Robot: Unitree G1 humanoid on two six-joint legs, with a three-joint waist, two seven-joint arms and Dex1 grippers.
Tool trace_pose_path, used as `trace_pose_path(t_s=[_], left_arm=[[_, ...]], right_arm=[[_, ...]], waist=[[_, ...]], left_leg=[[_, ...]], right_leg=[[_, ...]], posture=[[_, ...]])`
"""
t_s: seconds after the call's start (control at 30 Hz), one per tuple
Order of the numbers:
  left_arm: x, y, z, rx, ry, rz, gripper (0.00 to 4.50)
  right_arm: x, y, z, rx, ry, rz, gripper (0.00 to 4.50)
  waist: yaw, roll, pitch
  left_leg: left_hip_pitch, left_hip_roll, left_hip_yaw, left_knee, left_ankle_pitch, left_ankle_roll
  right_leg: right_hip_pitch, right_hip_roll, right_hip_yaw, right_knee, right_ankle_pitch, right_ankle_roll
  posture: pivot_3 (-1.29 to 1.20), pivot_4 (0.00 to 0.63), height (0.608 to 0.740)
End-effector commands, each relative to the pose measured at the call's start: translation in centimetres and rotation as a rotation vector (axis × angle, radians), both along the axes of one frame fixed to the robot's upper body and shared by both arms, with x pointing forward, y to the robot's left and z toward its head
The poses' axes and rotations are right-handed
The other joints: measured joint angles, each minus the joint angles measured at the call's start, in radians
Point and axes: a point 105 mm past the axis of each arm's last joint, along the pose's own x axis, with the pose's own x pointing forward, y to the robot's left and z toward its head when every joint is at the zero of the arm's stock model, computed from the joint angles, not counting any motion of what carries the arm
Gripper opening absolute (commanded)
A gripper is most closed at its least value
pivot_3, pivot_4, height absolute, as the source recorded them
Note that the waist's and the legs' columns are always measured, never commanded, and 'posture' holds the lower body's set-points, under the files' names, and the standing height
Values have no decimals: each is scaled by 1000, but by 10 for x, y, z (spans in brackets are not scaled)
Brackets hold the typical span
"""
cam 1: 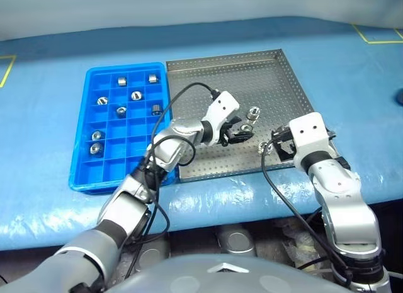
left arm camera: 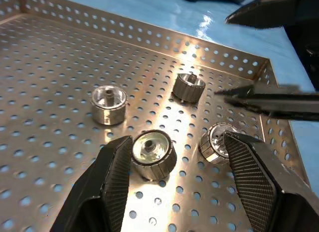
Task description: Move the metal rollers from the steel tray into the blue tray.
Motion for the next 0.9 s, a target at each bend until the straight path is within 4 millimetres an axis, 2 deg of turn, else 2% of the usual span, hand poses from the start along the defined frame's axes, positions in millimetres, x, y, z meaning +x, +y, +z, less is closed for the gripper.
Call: trace_pose_path(t_s=[0.03, 0.37, 0.47, 0.57, 0.7, 0.9], left_arm=[[4, -11, 1, 26, -49, -12, 3166], [19, -6, -18, 113, -43, 90, 3166], [22, -3, -16, 101, -53, 106, 2563], [19, -1, -13, 87, -39, 87, 1632], [14, 0, -13, 80, -38, 50, 1632], [10, -1, 1, -46, 4, 39, 1632]], right_arm=[[-7, -7, 16, -14, -68, -48, 4500], [-10, -8, 12, -6, -60, -67, 4500], [-8, -7, 12, -4, -63, -64, 4500], [-6, -4, 12, -1, -62, -47, 4500], [-3, -1, 12, -1, -63, -29, 4500], [-1, 2, 11, -1, -59, -18, 4500]], waist=[[-31, 0, 0], [-127, 1, 0], [-140, 1, 0], [-145, 1, 0], [-146, 1, 0], [-136, 1, 0]], left_leg=[[0, 0, 1, 0, 0, 0], [2, 0, 3, 0, 0, 0], [2, 0, 3, 0, 0, 0], [2, 0, 3, -1, 0, 0], [3, 0, 4, -1, 0, 0], [3, 0, 4, -2, 0, 0]], right_leg=[[0, 0, 1, 0, 0, 0], [1, 0, 3, 0, 1, 3], [1, 0, 3, 0, 1, 3], [1, 0, 4, 0, 2, 4], [1, 0, 5, 0, 2, 4], [0, 0, 5, 0, 2, 4]], posture=[[-396, 150, 740], [-403, 150, 740], [-394, 150, 740], [-385, 150, 740], [-367, 150, 740], [-359, 150, 740]])
